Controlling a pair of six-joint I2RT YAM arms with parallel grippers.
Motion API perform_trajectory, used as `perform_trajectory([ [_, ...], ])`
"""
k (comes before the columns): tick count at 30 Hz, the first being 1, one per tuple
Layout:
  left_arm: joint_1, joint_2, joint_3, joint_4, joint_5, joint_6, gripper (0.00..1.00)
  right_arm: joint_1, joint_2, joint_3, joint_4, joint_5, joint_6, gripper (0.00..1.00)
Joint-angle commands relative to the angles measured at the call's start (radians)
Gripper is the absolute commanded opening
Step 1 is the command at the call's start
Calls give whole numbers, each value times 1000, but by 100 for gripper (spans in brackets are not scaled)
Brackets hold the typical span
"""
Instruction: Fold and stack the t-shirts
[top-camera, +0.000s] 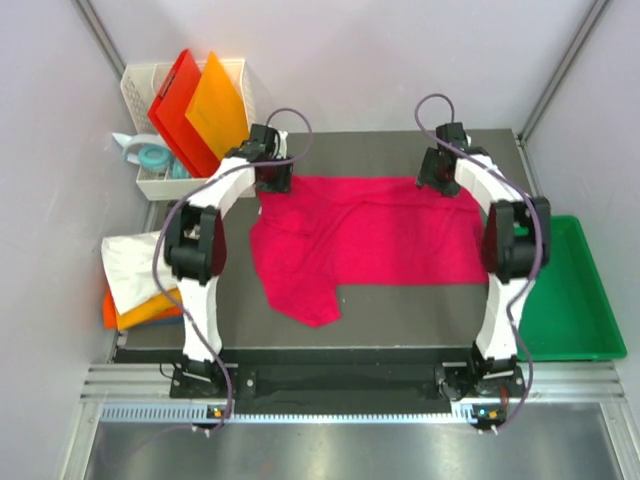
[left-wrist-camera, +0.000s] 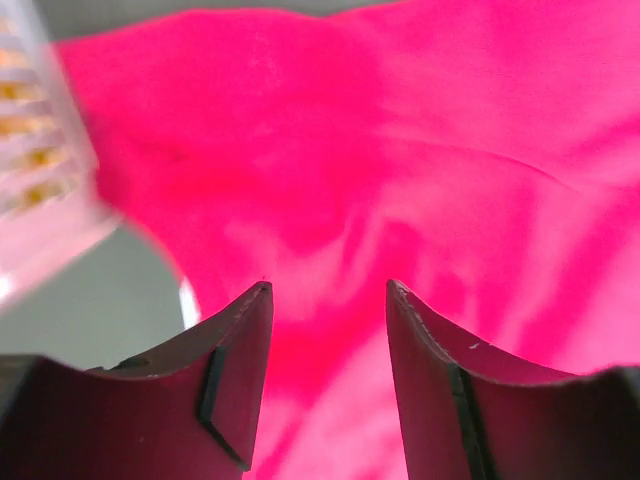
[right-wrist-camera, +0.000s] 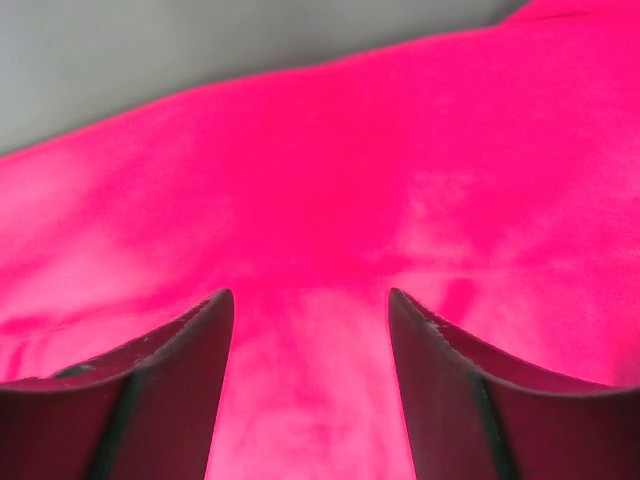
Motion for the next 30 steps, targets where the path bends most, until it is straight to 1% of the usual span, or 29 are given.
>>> perform_trajectory([
  [1,-15,-381,-135,178,68,-43,55,79,-331,-126,147,105,-31,66],
  [2,-22,-424,-224,175,88,-34,55,93,-374,-168,153,117,-31,66],
  [3,-45,-464,-270,170,90,-26,53,108,-456,-259,171,134,-33,65],
  [4,-61,-530,-316,149,88,-11,50,131,-497,-306,179,137,-34,65],
  [5,-78,-559,-400,141,68,21,46,142,-531,-347,184,143,-30,64],
  [6,-108,-587,-447,140,57,41,40,153,-593,-425,187,145,-24,63],
  [7,-122,-634,-529,127,45,61,37,174,-620,-462,187,143,-8,62],
  [8,-141,-654,-565,103,24,84,35,188,-647,-531,187,142,1,61],
  [9,-141,-676,-597,84,37,102,34,207,-693,-562,185,145,10,60],
  [10,-141,-719,-655,69,45,125,33,257,-715,-591,187,155,28,59],
  [12,-142,-777,-703,6,44,179,34,318,-761,-667,181,184,45,58],
  [13,-141,-794,-740,-14,47,220,33,383,-772,-687,174,198,74,58],
  [14,-141,-809,-749,-73,56,240,33,415,-785,-720,170,210,90,57],
  [15,-141,-841,-761,-89,68,260,33,472,-790,-736,167,218,125,57],
  [17,-141,-874,-801,-106,59,285,34,526,-793,-777,167,238,162,55],
  [18,-141,-901,-812,-124,67,291,34,574,-790,-786,164,247,197,55],
  [20,-141,-925,-829,-147,90,314,35,619,-773,-805,164,263,223,54],
  [21,-139,-944,-838,-184,137,326,35,662,-766,-806,161,270,249,54],
  [23,-139,-960,-838,-224,209,386,34,699,-738,-799,145,293,263,54],
  [25,-139,-978,-805,-285,243,414,36,756,-726,-785,135,315,265,54],
  [26,-141,-986,-800,-287,237,417,36,780,-718,-768,142,336,254,53],
  [27,-141,-1000,-798,-279,213,405,36,831,-715,-757,150,347,237,53],
  [28,-139,-1006,-803,-235,121,361,36,857,-712,-745,167,350,222,53],
  [30,-132,-1014,-815,-210,84,346,36,923,-681,-702,182,347,175,53],
])
